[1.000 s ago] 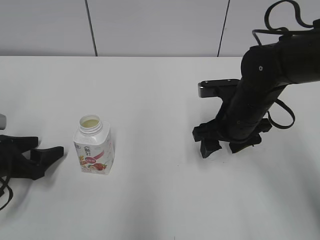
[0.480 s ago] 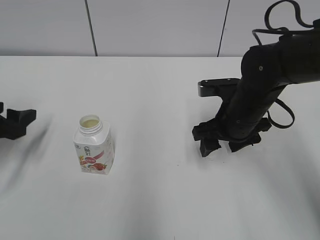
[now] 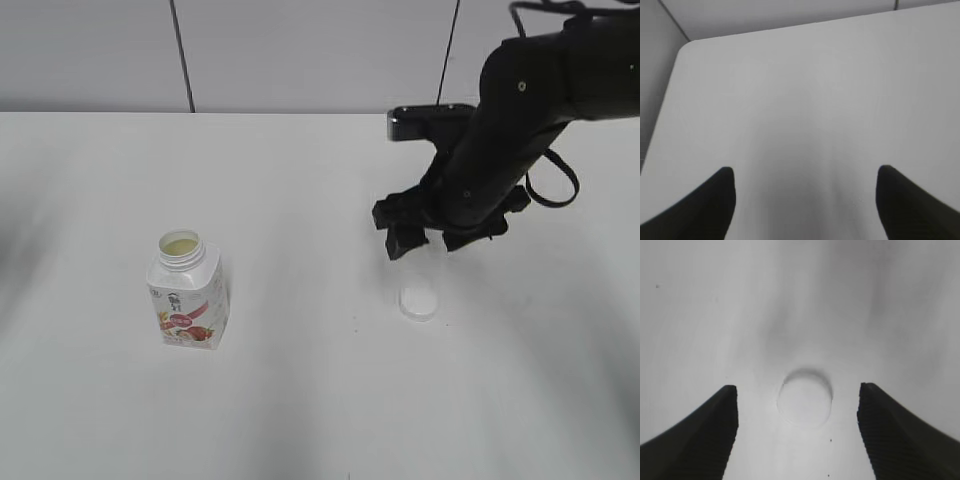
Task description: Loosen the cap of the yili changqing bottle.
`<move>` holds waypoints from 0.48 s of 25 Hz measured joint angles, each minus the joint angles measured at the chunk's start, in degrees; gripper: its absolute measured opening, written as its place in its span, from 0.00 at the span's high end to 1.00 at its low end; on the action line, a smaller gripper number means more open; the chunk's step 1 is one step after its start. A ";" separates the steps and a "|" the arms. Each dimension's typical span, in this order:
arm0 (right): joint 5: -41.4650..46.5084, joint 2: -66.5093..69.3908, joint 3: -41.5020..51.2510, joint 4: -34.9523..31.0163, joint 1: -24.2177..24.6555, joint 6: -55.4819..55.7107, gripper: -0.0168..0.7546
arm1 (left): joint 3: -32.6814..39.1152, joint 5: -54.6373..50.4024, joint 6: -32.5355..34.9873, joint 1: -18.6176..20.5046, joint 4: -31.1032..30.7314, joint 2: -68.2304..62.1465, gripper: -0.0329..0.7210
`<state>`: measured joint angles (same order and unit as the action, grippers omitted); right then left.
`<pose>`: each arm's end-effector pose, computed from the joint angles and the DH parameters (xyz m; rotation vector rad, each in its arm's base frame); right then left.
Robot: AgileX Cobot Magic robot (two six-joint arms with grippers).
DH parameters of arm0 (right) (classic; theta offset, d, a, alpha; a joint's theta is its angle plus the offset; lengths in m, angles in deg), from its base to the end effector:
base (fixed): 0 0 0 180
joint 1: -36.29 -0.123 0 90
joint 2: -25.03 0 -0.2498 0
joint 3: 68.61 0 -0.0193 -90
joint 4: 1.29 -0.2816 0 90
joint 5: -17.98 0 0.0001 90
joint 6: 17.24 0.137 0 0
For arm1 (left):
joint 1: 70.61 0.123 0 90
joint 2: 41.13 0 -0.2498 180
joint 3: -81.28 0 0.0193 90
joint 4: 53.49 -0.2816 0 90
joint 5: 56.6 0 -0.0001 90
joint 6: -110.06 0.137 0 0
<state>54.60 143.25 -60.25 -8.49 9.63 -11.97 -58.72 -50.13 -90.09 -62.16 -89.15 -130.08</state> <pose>0.3490 0.1867 0.0601 -0.4061 2.8461 0.2409 0.3379 0.0412 0.1349 0.1678 2.1556 0.1689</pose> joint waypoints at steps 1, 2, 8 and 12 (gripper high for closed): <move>0.22 -0.43 -0.96 0.39 0.00 0.00 0.22 | -1.14 -3.32 -0.45 -0.07 0.25 1.28 0.25; 0.61 -0.95 -2.40 1.11 0.00 0.00 0.22 | -2.21 -6.47 -0.66 -0.19 0.61 2.41 0.25; 6.52 -2.66 -10.71 4.59 0.00 -0.06 0.22 | -13.80 -28.22 2.19 -2.90 6.32 4.87 0.25; 15.34 -2.66 -18.68 10.58 0.00 -0.06 0.22 | -22.05 -40.06 15.25 -3.49 18.67 4.92 0.25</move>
<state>69.94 140.59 -78.93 2.09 9.63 -12.03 -80.77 -90.19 -74.84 -65.65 -70.48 -125.16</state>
